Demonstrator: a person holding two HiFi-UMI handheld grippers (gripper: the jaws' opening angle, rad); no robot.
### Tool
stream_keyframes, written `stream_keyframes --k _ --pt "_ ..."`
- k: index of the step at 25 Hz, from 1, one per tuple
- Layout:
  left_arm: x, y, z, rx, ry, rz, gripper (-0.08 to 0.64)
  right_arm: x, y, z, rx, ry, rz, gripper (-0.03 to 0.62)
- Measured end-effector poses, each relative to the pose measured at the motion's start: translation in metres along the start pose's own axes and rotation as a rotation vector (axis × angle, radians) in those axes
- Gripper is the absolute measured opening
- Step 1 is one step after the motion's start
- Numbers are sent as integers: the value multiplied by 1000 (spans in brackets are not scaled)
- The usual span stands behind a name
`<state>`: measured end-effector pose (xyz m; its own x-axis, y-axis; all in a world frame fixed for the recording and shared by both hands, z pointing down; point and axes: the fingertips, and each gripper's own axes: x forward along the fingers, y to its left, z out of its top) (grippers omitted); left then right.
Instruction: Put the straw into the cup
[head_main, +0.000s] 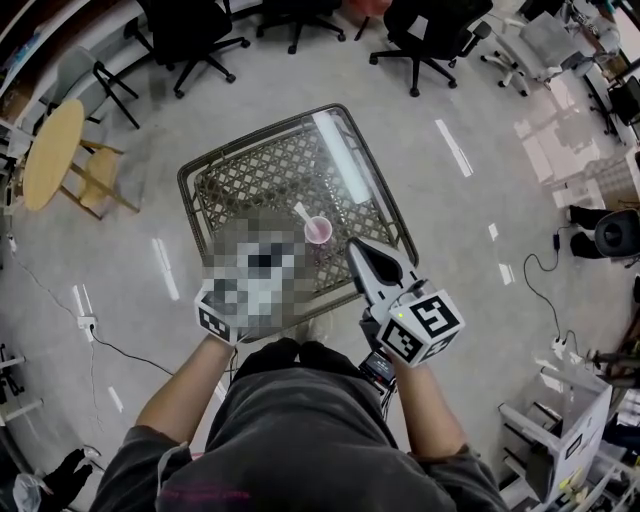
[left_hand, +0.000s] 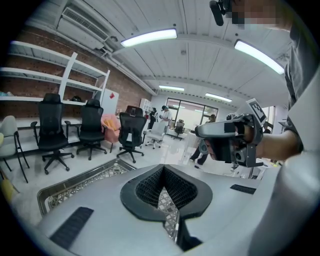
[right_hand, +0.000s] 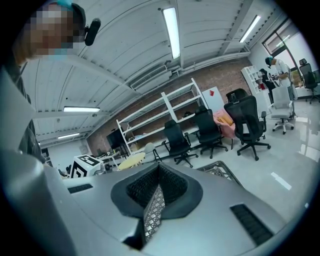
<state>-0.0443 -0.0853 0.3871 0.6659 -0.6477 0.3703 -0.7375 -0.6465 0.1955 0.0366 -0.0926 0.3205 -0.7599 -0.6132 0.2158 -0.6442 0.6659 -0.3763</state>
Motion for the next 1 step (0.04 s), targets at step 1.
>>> stream_keyframes --k 1 --pt "-1 -3 0 -1 -1 2 9 -2 1 0 1 1 2 14"
